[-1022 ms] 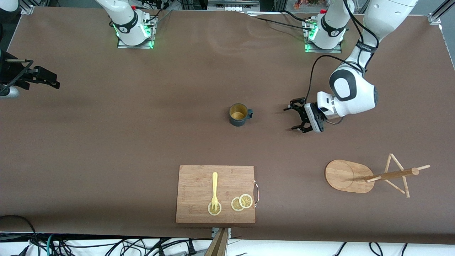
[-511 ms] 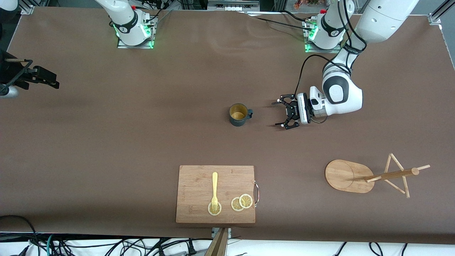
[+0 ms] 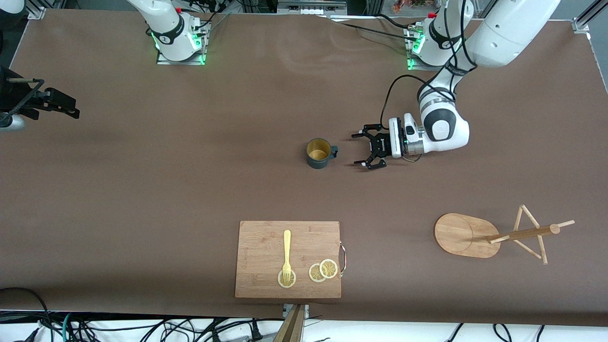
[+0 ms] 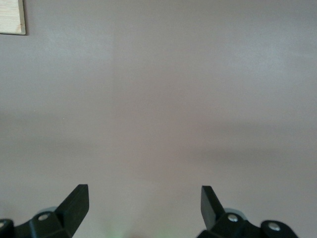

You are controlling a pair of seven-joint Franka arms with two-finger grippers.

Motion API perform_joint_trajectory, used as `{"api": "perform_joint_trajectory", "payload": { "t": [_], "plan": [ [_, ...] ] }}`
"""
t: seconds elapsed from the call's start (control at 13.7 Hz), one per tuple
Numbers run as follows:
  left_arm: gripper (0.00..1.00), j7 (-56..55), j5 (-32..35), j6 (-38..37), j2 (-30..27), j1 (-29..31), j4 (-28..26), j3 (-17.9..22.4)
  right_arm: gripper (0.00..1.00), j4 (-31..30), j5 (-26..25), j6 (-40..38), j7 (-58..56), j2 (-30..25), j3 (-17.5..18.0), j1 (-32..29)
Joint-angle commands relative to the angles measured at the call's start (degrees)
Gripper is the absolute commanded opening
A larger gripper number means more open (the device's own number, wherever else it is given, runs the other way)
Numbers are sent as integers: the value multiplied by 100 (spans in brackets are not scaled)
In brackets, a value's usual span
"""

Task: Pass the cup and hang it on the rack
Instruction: 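Move the left gripper toward the teal mug's handle, then close the left gripper on the mug handle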

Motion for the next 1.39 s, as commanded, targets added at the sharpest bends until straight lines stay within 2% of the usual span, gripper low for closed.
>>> {"api": "perform_joint_trajectory", "payload": {
  "t": [0.0, 0.37, 1.17, 1.24, 1.31],
  "plan": [
    [100, 397, -196, -198, 325, 49, 281, -80, 100, 10, -69, -32, 97, -84, 88, -92],
    [100, 977, -512, -444, 809, -109, 712, -150, 100, 10, -61, -58, 97, -67, 70, -92],
    [99, 1267, -592, -436, 1064, -258, 739, -150, 100, 10, -52, -67, 106, -58, 61, -100],
    [95, 1302, -592, -436, 1082, -259, 748, -150, 100, 10, -52, -67, 106, -58, 61, -100],
    [86, 1372, -592, -436, 1099, -285, 826, -150, 100, 1, -52, -67, 97, -58, 61, -100]
  ]
}}
